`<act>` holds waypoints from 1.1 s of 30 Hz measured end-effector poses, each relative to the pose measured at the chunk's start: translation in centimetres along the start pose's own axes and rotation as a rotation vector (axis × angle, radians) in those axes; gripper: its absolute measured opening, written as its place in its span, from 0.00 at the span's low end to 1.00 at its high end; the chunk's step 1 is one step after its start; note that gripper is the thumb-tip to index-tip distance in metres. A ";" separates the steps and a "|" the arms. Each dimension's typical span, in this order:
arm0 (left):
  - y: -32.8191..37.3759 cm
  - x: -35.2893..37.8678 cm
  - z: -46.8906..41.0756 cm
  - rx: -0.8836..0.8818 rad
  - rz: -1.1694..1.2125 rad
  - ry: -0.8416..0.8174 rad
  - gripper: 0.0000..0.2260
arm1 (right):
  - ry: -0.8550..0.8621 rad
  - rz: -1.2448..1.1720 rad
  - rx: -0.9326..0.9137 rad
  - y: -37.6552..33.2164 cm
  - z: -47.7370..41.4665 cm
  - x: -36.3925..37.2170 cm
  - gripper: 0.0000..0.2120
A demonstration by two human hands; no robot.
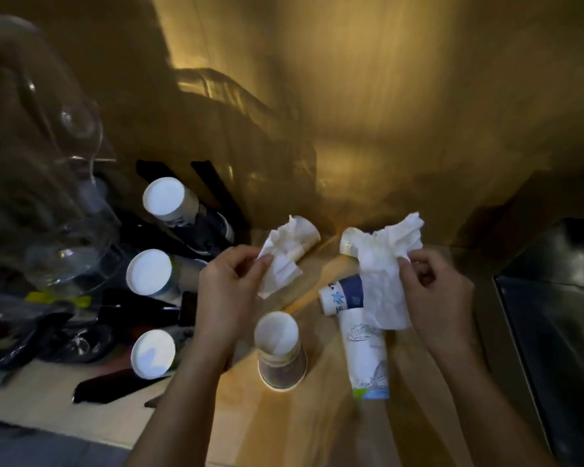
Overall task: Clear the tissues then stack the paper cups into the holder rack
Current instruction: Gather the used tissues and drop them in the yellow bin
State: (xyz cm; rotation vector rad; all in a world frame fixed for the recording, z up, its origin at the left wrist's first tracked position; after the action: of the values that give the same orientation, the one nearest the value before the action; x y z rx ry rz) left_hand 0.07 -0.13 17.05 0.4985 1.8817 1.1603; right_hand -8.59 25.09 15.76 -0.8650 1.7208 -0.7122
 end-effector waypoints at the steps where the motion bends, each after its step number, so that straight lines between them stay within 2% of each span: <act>1: 0.1 -0.8 0.7 -0.005 0.000 0.032 0.04 | -0.004 -0.040 -0.040 -1.3 -0.1 0.2 0.01; 5: 0.0 -4.1 4.0 -0.070 0.043 0.186 0.06 | -0.085 -0.230 -0.134 -5.2 0.6 1.6 0.02; 8: 0.1 -6.8 7.0 -0.091 0.050 0.312 0.07 | -0.160 -0.382 -0.215 -8.0 2.3 2.6 0.09; 11: 0.2 -10.0 9.9 -0.082 0.036 0.425 0.06 | -0.264 -0.519 -0.312 -11.2 4.8 4.0 0.08; 15: -0.8 -14.5 13.7 -0.084 0.009 0.574 0.06 | -0.405 -0.583 -0.413 -14.6 9.1 6.6 0.07; 19: -4.1 -19.1 17.9 -0.161 0.075 0.738 0.04 | -0.566 -0.635 -0.481 -17.6 14.3 9.9 0.07; 21: -6.4 -21.3 20.2 -0.205 0.116 0.825 0.05 | -0.668 -0.640 -0.535 -19.2 17.5 12.0 0.03; 23: -9.2 -23.2 22.9 -0.254 0.113 0.902 0.09 | -0.783 -0.626 -0.570 -20.4 21.2 14.6 0.03; 27: -15.4 -25.7 28.5 -0.403 0.097 1.010 0.10 | -0.964 -0.537 -0.675 -21.2 29.1 19.7 0.05; 30: -20.5 -26.4 32.6 -0.530 0.107 1.075 0.12 | -1.065 -0.386 -0.756 -19.8 35.1 24.1 0.10; 33: -26.7 -26.2 36.5 -0.663 0.109 1.110 0.09 | -1.210 -0.240 -0.738 -16.7 40.9 29.3 0.08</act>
State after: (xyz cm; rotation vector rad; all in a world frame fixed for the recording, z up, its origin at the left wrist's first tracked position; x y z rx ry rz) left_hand 47.34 -12.13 -1.91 -0.5507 2.1069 2.3005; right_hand 28.05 -10.61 1.80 -1.5775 0.7175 0.3701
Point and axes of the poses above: each hand's wrist, its own z-axis away from the middle knuckle, its own x-axis out of the palm, y = z × x, the point moved 6 cm from there along -z, towards the middle knuckle, and after that the axes turned 3 degrees about x, right-handed, at the moved point
